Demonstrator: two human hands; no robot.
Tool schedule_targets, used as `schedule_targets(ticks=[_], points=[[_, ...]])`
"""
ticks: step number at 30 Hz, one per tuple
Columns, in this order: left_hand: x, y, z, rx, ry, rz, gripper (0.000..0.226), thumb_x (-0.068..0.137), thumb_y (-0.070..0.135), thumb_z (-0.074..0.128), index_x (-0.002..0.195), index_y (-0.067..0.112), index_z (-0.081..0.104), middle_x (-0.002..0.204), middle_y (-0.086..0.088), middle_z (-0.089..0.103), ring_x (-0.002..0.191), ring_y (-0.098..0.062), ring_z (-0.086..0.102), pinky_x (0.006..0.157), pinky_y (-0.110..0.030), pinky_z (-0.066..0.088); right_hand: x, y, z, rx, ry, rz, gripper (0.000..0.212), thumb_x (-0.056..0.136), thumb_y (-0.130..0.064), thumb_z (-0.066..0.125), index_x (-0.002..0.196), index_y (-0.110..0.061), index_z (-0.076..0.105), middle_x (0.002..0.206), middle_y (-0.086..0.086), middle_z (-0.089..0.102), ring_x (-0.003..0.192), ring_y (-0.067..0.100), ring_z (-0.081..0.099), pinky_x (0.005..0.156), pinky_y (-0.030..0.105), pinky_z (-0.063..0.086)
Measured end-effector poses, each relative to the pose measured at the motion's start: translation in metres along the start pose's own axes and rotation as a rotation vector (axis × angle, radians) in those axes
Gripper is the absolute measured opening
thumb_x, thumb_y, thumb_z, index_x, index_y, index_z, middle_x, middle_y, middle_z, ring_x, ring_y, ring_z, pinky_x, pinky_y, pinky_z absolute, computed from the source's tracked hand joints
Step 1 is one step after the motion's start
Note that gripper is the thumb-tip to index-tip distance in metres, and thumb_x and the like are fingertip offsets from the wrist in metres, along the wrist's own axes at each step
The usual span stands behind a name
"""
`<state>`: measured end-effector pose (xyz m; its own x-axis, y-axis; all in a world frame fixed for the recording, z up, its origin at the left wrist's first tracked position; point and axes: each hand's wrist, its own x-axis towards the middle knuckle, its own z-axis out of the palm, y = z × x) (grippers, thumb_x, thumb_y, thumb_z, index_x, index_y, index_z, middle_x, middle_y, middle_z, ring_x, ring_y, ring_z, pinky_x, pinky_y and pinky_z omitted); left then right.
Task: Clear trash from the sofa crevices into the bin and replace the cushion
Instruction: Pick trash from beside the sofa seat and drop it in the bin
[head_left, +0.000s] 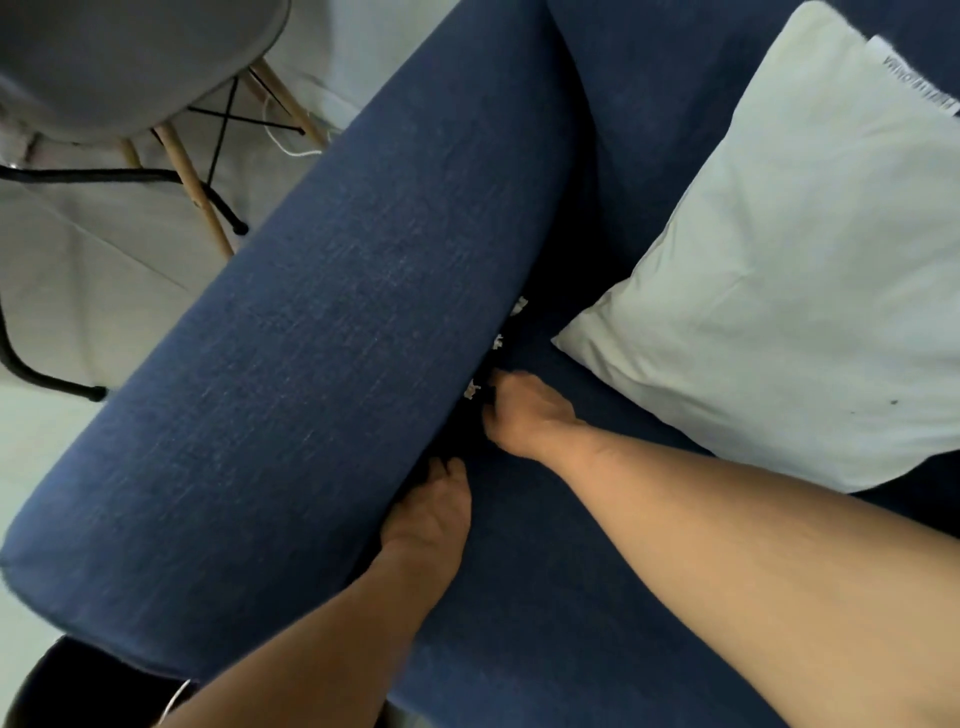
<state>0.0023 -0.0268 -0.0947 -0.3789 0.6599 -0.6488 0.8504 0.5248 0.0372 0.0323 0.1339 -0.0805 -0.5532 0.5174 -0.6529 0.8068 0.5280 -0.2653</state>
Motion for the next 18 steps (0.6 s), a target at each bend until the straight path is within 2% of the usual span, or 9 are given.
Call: schedule_targets(ticks=[3, 5, 8, 11, 13, 16, 18], points=[[-0.013, 0.003, 0.007, -0.192, 0.040, -0.040, 0.057, 0.094, 0.007, 0.060, 0.144, 0.015, 0.034, 0.136, -0.007, 0.047, 0.107, -0.020, 0.065, 0.087, -0.030, 0.056, 0.014, -0.012, 0.005, -0.026, -0.009, 0.041, 0.031, 0.102, -0.023, 0.058, 0.132, -0.017, 0.062, 0.131, 0.008, 0.061, 0.111, 0.027, 0.065, 0.077, 0.036, 0.056], [-0.021, 0.003, 0.014, -0.287, 0.057, -0.054, 0.053, 0.094, 0.010, 0.060, 0.141, 0.017, 0.035, 0.133, -0.004, 0.048, 0.102, -0.018, 0.066, 0.083, -0.029, 0.058, 0.025, -0.018, 0.010, -0.032, -0.018, 0.087, 0.028, 0.102, -0.022, 0.060, 0.129, -0.015, 0.065, 0.133, 0.008, 0.060, 0.113, 0.027, 0.064, 0.082, 0.038, 0.058], [-0.028, 0.000, 0.022, -0.342, 0.068, -0.052, 0.057, 0.096, 0.016, 0.060, 0.146, 0.017, 0.031, 0.136, -0.004, 0.048, 0.102, -0.016, 0.066, 0.083, -0.026, 0.057, 0.046, -0.020, 0.022, 0.010, -0.046, 0.134, 0.047, 0.101, -0.028, 0.060, 0.147, -0.019, 0.054, 0.149, 0.008, 0.049, 0.128, 0.029, 0.056, 0.097, 0.042, 0.055], [-0.031, -0.005, 0.022, -0.330, 0.070, -0.060, 0.057, 0.097, 0.017, 0.058, 0.147, 0.017, 0.031, 0.139, -0.005, 0.047, 0.105, -0.017, 0.065, 0.086, -0.026, 0.056, 0.061, -0.020, 0.033, 0.008, -0.099, 0.188, 0.061, 0.099, -0.030, 0.060, 0.157, -0.027, 0.043, 0.162, 0.010, 0.035, 0.140, 0.033, 0.044, 0.102, 0.045, 0.049], [-0.031, -0.009, 0.021, -0.300, 0.077, -0.064, 0.056, 0.096, 0.017, 0.058, 0.146, 0.016, 0.033, 0.140, -0.007, 0.045, 0.109, -0.019, 0.063, 0.091, -0.027, 0.053, 0.060, -0.022, 0.035, 0.074, -0.063, 0.265, 0.057, 0.100, -0.027, 0.063, 0.154, -0.021, 0.047, 0.158, 0.011, 0.036, 0.137, 0.034, 0.047, 0.103, 0.048, 0.051], [-0.029, -0.011, 0.018, -0.233, 0.095, -0.049, 0.050, 0.094, 0.020, 0.060, 0.139, 0.015, 0.039, 0.135, -0.010, 0.044, 0.111, -0.022, 0.058, 0.100, -0.031, 0.050, 0.054, -0.020, 0.040, 0.192, 0.029, 0.290, 0.038, 0.101, -0.023, 0.062, 0.139, -0.017, 0.060, 0.144, 0.012, 0.049, 0.123, 0.033, 0.058, 0.098, 0.050, 0.056], [-0.025, -0.011, 0.016, -0.235, 0.091, -0.046, 0.043, 0.093, 0.022, 0.060, 0.132, 0.014, 0.043, 0.129, -0.010, 0.045, 0.103, -0.021, 0.059, 0.093, -0.031, 0.053, 0.043, -0.018, 0.040, 0.291, 0.082, 0.253, 0.025, 0.104, -0.026, 0.055, 0.126, -0.018, 0.065, 0.129, 0.012, 0.060, 0.109, 0.030, 0.064, 0.089, 0.046, 0.060]])
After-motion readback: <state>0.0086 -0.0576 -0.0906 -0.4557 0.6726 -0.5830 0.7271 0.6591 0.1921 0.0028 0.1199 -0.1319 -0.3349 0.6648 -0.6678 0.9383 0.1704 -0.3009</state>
